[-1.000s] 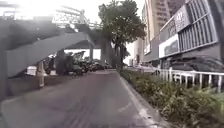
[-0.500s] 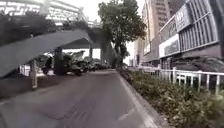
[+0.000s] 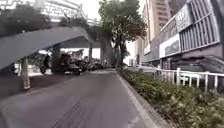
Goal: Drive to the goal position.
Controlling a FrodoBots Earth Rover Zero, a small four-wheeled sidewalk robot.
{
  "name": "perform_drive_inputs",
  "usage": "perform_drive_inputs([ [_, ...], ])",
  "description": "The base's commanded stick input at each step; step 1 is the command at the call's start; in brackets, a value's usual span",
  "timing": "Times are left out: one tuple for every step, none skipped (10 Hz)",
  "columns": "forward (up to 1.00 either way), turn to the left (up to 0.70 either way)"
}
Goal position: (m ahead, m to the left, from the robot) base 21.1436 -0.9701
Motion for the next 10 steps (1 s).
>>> perform_drive_inputs([
  [0.45,0.00],
  [0.45,0.00],
  [0.45,0.00],
  [0.45,0.00],
  [0.45,0.00],
  [0.45,0.00],
  [0.45,0.00],
  [0.45,0.00],
  [0.45,0.00],
  [0.45,0.00],
])
